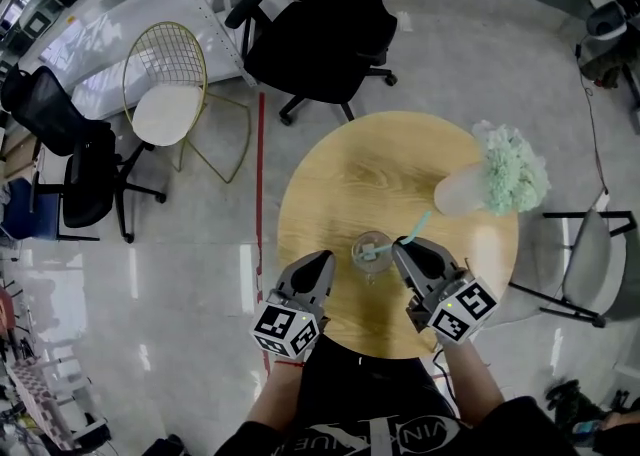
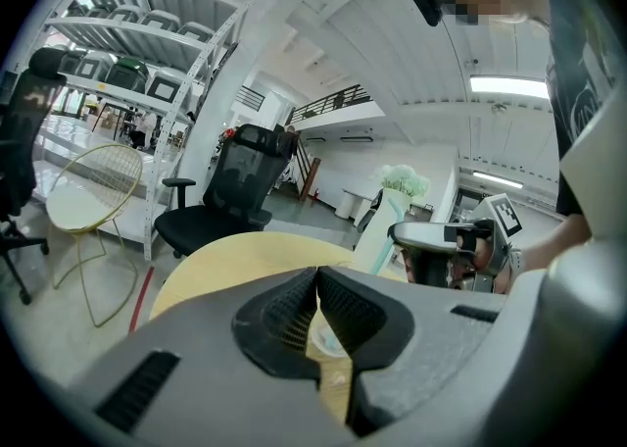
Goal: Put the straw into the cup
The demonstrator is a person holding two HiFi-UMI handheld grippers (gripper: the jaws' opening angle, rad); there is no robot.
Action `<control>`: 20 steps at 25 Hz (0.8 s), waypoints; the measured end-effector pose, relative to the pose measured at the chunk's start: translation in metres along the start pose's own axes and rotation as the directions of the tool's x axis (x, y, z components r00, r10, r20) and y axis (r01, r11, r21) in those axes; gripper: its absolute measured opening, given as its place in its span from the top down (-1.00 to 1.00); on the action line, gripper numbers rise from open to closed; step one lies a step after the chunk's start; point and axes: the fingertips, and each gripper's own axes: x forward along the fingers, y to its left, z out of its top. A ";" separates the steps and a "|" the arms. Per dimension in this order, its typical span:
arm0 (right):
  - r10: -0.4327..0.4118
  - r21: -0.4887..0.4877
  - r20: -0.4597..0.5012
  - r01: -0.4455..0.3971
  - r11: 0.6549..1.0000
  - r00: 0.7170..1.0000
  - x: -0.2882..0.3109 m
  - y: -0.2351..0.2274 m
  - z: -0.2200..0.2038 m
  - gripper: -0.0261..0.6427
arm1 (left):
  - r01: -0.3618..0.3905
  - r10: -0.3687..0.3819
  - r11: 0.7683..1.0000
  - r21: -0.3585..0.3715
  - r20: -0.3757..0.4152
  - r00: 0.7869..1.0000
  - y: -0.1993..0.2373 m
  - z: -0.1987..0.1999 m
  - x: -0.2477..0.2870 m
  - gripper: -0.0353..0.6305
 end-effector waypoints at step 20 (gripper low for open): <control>-0.015 0.029 -0.013 0.016 0.999 1.000 -0.004 -0.009 -0.009 0.83 | -0.023 0.023 1.000 -0.019 0.000 1.000 0.002 -0.005 -0.006 0.85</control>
